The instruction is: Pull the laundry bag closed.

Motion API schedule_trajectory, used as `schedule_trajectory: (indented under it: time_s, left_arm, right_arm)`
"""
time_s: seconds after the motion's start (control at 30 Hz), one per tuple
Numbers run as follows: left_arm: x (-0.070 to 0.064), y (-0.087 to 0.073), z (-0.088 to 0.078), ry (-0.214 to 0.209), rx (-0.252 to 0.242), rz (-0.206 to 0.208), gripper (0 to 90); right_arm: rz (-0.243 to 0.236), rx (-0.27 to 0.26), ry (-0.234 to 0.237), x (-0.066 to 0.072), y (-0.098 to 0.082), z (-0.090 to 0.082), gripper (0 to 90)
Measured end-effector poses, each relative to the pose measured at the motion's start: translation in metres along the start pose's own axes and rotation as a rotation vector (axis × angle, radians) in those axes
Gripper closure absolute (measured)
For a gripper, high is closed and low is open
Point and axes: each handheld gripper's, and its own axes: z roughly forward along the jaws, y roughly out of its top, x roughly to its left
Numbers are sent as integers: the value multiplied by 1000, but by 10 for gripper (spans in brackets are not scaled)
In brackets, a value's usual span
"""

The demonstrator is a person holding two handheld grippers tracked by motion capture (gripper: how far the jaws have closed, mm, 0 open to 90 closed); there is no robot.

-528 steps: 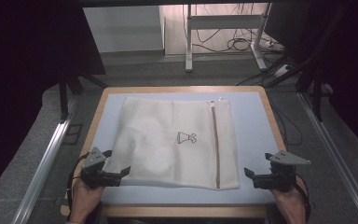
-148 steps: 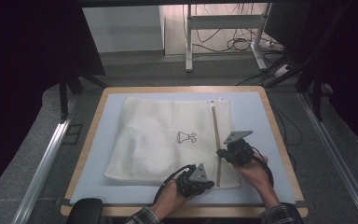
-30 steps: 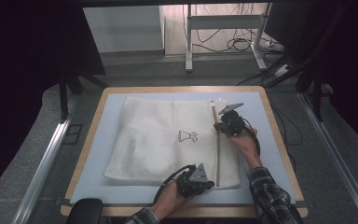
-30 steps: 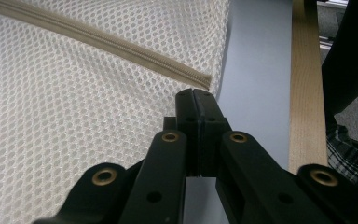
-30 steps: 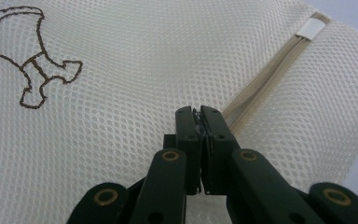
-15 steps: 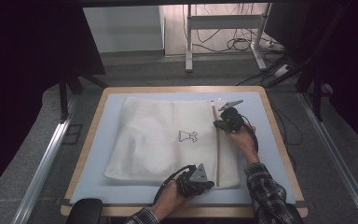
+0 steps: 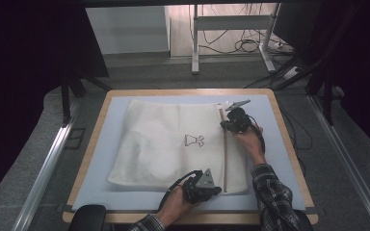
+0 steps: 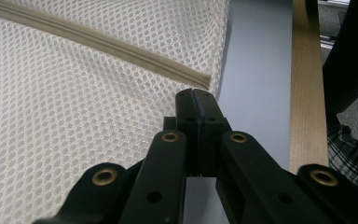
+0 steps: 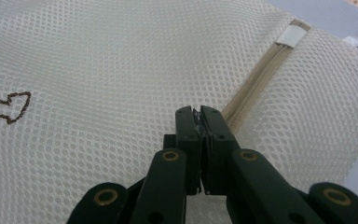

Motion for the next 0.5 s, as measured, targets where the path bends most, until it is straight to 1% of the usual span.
schedule_trajectory:
  time_s: [0.2,0.5]
  left_arm:
    - [0,0,0,1,-1,0,900]
    - [0,0,0,1,-1,0,900]
  right_arm:
    - [-2,-3,-8,-5,3,3,864]
    - [15,-4,-13,-11,9,8,864]
